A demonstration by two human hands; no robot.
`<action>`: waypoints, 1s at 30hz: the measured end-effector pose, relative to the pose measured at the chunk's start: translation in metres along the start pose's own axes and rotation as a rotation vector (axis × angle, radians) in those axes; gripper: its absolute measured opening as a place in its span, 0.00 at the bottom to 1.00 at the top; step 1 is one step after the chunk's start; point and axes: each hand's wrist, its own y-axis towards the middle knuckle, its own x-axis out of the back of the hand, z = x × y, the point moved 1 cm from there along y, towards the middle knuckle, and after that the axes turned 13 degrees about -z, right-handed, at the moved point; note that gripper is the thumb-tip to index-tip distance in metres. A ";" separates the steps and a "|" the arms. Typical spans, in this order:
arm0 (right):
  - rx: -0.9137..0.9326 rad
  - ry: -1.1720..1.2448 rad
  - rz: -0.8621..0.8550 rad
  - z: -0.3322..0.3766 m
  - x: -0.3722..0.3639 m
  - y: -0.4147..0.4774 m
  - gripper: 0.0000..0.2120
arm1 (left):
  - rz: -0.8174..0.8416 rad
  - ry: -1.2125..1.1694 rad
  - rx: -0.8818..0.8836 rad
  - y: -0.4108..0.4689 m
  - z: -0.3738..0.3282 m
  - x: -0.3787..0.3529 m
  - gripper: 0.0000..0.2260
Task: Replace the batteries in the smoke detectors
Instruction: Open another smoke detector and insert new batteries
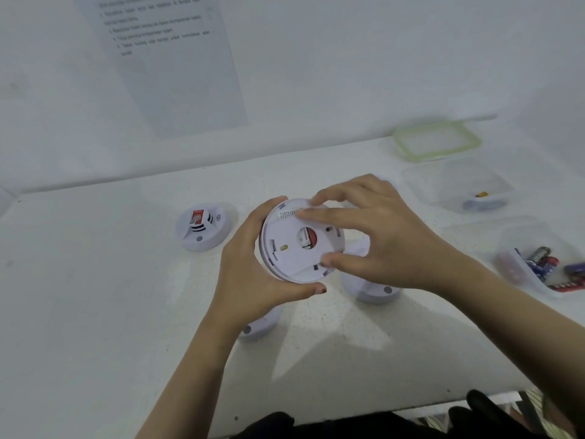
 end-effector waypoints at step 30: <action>-0.275 0.441 0.086 -0.002 0.005 -0.001 0.28 | 0.068 -0.145 0.044 0.006 -0.005 0.007 0.45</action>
